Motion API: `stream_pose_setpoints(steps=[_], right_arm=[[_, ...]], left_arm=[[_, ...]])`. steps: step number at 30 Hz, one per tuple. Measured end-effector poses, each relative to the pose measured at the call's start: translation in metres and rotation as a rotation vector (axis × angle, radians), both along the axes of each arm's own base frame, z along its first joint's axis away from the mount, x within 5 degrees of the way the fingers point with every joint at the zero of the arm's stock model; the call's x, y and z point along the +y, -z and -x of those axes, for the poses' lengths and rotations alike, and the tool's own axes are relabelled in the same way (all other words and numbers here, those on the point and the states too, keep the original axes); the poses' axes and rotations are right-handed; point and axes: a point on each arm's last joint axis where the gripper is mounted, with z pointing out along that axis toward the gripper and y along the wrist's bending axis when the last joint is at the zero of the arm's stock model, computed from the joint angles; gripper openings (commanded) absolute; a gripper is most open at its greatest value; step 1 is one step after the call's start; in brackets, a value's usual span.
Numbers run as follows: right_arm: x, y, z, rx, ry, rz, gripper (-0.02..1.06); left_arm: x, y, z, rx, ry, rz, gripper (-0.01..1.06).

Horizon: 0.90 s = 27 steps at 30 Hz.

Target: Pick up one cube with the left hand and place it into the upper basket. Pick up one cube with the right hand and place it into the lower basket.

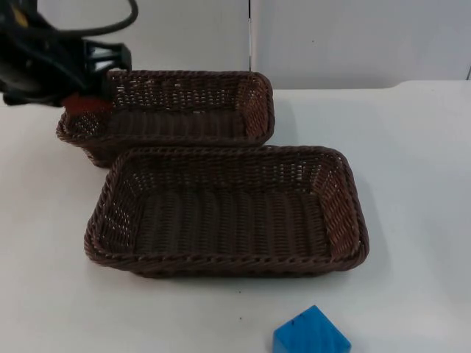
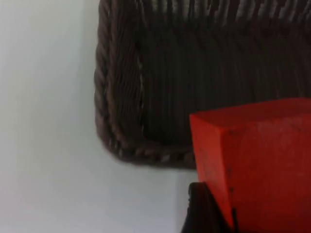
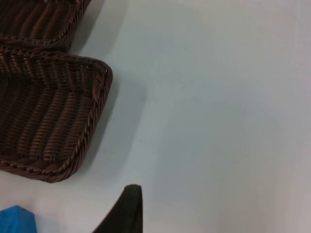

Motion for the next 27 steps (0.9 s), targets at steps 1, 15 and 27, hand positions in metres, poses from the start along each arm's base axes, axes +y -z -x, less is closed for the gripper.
stream_pose_setpoints(steps=[1, 15, 27], right_arm=[[0.000, 0.000, 0.000, 0.000, 0.000, 0.000, 1.05], [0.000, -0.001, -0.001, -0.010, 0.001, -0.007, 1.05], [0.000, -0.001, -0.001, -0.010, 0.001, -0.009, 1.05]], left_arm=[[0.000, 0.000, 0.000, 0.000, 0.000, 0.000, 0.00], [-0.025, 0.008, -0.063, 0.049, 0.104, 0.059, 0.00], [-0.049, 0.031, -0.119, 0.101, 0.218, 0.118, 0.00]])
